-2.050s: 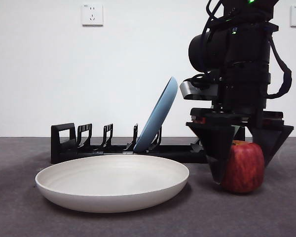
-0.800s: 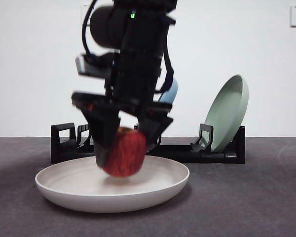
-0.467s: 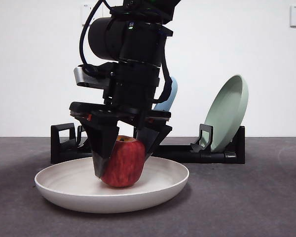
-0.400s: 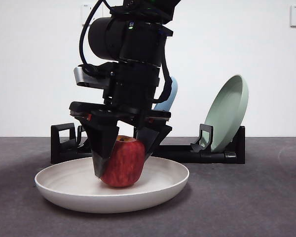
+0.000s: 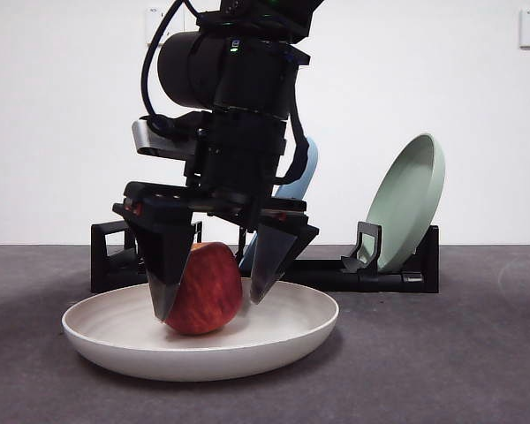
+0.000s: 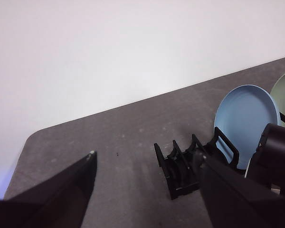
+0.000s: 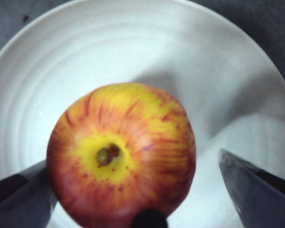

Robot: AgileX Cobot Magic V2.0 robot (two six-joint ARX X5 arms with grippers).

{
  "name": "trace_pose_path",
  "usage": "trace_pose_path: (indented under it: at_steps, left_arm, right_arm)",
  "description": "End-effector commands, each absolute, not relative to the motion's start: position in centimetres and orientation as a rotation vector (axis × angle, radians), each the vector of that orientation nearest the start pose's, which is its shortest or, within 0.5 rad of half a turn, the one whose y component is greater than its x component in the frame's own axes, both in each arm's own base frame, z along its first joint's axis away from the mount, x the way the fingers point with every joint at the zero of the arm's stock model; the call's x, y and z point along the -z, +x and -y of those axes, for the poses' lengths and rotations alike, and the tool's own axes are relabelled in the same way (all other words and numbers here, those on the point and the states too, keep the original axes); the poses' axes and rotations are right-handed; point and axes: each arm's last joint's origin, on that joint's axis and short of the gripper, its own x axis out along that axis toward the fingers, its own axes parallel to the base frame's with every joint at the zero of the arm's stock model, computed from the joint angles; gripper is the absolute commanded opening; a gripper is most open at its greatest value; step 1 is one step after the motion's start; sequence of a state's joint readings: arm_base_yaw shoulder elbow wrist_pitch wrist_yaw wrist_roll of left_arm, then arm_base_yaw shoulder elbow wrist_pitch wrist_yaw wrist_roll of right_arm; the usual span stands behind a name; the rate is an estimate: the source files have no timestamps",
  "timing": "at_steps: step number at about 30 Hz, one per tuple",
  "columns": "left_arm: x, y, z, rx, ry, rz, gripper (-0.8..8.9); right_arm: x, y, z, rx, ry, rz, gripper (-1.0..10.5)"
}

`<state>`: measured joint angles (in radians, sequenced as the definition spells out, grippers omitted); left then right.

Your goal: Take the yellow plate from the plate rack,put the plate on the table,take the apple from the table,put the apple in the plate

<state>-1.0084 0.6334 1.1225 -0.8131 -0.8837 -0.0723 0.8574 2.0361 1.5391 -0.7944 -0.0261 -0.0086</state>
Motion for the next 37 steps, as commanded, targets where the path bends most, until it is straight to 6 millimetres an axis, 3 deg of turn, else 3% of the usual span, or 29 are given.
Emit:
trace_pose_path:
  at_steps: [1, 7, 12, 14, 16, 18, 19, 23, 26, 31, 34, 37]
  left_arm:
    - [-40.0, 6.1, 5.5, 0.115, 0.182, -0.197, 3.44]
    - [-39.9, 7.1, 7.2, 0.162, 0.197, -0.219, 3.43]
    - [-39.8, 8.8, 10.3, 0.299, 0.262, -0.215, 3.41]
    - [-39.7, 9.6, 11.8, 0.364, 0.314, -0.200, 3.27]
    - [-39.5, 10.5, 13.3, 0.434, 0.377, -0.184, 2.05]
    - [-39.1, 11.5, 14.6, 0.511, 0.454, -0.172, 0.24]
    - [-38.8, 12.1, 15.0, 0.542, 0.489, -0.171, -0.20]
    - [-37.5, 14.6, 15.7, 0.635, 0.541, -0.222, -0.09]
    - [-36.6, 17.7, 14.1, 0.634, 0.459, -0.310, -0.09]
    - [-36.4, 20.6, 10.0, 0.585, 0.181, -0.404, -0.09]
    - [-35.2, 21.0, 9.2, 0.566, 0.134, -0.420, -0.09]
    - [-33.0, 20.6, 9.1, 0.555, 0.094, -0.405, -0.09]
  right_arm:
    - [-20.0, 26.5, -30.8, -0.771, -0.526, -1.170, 5.7]
    - [-25.4, 25.3, -29.3, -0.792, -0.472, -1.047, 5.6]
    - [-30.9, 23.6, -26.3, -0.787, -0.421, -0.946, 5.5]
    - [-33.1, 22.8, -24.7, -0.780, -0.394, -0.903, 4.5]
    - [-35.1, 22.0, -22.9, -0.768, -0.366, -0.861, 2.7]
    - [-37.1, 21.1, -20.8, -0.749, -0.336, -0.814, 0.3]
    - [-38.0, 20.6, -19.8, -0.739, -0.321, -0.790, -0.2]
    - [-41.0, 18.6, -15.7, -0.659, -0.272, -0.699, -0.1]
    - [-43.2, 16.5, -11.9, -0.481, -0.262, -0.610, -0.1]
    - [-45.2, 12.3, -7.6, -0.319, -0.187, -0.461, -0.1]
    - [-43.9, 10.3, -6.1, -0.270, -0.137, -0.399, -0.1]
    - [-41.4, 8.9, -5.0, -0.241, -0.086, -0.346, -0.1]
